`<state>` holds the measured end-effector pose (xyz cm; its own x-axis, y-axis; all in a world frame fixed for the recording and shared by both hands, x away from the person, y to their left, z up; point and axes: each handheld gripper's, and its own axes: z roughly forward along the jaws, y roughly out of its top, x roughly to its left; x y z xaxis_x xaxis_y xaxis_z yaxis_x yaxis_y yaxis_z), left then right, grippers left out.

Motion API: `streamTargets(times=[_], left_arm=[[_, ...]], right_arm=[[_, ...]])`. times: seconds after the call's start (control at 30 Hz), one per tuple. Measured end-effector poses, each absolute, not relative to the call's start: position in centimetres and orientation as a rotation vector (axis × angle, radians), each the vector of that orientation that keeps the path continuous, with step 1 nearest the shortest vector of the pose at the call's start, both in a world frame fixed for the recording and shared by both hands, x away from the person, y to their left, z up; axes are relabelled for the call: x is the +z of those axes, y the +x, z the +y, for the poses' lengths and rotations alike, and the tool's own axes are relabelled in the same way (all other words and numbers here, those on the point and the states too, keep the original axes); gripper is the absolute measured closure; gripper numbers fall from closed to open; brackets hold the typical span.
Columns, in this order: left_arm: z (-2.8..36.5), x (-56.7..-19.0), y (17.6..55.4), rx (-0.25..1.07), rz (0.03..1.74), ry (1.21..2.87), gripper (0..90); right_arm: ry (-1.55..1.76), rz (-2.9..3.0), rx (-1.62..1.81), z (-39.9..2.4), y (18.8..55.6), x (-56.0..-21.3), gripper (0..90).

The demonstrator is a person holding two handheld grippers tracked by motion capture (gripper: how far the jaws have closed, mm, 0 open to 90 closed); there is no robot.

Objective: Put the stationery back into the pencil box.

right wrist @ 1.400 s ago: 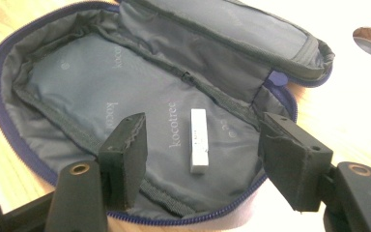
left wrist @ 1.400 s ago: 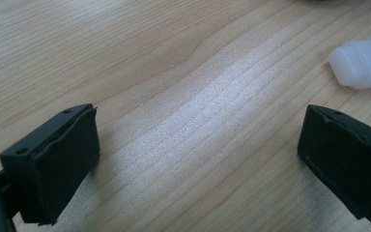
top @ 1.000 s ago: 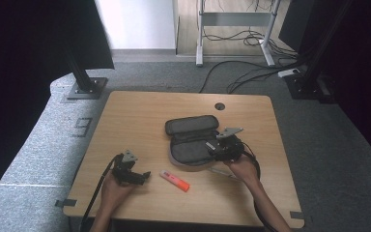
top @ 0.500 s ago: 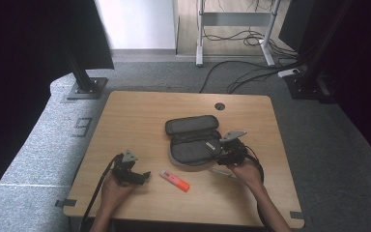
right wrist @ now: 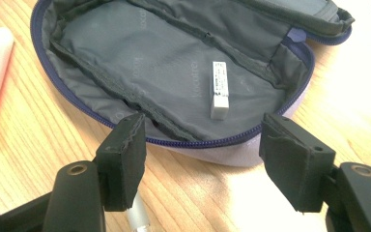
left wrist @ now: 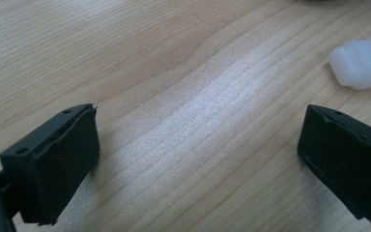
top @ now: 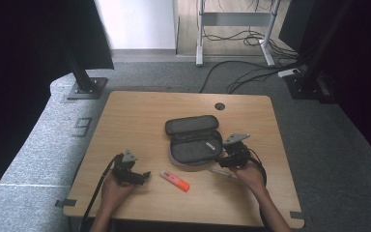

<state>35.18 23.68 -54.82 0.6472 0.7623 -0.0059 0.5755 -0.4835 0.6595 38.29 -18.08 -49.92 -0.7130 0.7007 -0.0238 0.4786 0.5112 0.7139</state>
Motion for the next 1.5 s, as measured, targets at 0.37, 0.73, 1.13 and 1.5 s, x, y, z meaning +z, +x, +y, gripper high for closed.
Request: streamTargets(times=[0.37,0.73,1.13,1.5], left_arm=[[23.7,-54.8,35.2,0.382,1.035,2.229,1.1],[23.7,-54.8,35.2,0.383,1.035,2.230,1.1],[23.7,-54.8,35.2,0.383,1.035,2.230,1.1],[23.7,-54.8,35.2,0.383,1.035,2.230,1.1]], right_arm=[[1.007,2.445,1.034,-18.7,37.7,-50.4,33.1],[1.020,2.447,1.039,-19.3,37.3,-50.8,33.1],[1.027,2.468,1.043,-19.8,36.4,-51.9,33.1],[1.031,2.485,1.060,-20.3,35.5,-52.7,35.6]])
